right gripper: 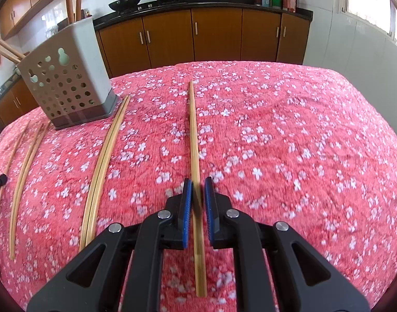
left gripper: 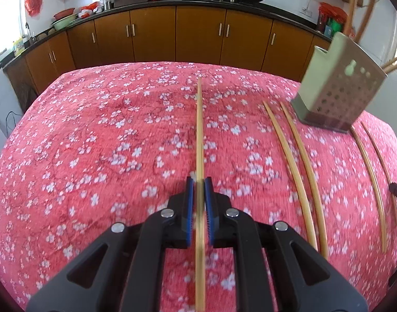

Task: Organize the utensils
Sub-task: 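Lift both chopsticks and lower them upright into the grey holder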

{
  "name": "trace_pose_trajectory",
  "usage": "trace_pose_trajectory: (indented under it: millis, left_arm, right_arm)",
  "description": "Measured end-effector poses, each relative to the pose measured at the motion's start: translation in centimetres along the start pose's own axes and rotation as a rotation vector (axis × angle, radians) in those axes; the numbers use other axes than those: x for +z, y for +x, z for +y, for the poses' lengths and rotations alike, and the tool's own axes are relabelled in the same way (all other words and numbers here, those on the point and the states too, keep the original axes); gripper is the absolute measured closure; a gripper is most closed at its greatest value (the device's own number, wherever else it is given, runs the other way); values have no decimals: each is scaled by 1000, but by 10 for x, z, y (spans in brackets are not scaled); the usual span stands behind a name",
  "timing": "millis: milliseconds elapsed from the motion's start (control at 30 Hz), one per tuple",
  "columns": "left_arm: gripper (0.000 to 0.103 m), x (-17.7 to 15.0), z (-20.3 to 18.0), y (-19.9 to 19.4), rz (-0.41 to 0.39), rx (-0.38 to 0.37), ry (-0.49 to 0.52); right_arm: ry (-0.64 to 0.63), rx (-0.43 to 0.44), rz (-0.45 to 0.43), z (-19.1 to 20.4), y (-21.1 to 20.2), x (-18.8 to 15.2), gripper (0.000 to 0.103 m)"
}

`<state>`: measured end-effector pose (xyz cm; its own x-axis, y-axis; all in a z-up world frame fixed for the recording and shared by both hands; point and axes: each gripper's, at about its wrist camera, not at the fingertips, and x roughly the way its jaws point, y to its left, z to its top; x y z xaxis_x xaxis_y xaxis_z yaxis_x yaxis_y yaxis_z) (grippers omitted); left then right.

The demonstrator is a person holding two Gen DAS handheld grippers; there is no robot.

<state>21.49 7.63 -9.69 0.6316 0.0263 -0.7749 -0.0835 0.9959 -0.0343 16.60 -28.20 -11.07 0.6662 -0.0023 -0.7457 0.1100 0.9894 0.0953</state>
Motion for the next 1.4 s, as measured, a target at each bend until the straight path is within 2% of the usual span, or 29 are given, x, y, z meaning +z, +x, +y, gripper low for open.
trace_pose_trajectory:
  millis: [33,167,433,667,867,1033,1133,1267,1400]
  left_arm:
    - [94,-1,0,-1,0,0,4]
    - [95,-2,-4,-10,-10,11,36]
    - [95,22,-18,-79,-186,-42,75]
    - [95,56,-22,-126,-297,-145,40]
    - [95,71,-39,-161,-353,-232,77]
    - [95,84,-61,-193,-418,-303,110]
    - [95,98,-82,-211,-499,-327,124]
    - [95,120,-104,-226,-579,-374,99]
    - [95,138,-121,-218,-624,-355,85]
  right_arm:
    - [5,8,0,-2,-1,-1,94]
    - [6,-3,-28,-4,-10,0,95]
    - [0,13,-232,-7,-70,26,95]
    - [6,36,-352,2,-106,51,95]
    - [-6,114,-439,13,-142,71,95]
    - [0,270,-524,29,-185,96,95]
    - [-9,328,-599,41,-205,111,95]
    - [-37,329,-688,60,-212,127,95]
    - [-49,320,-705,77,-191,142,95]
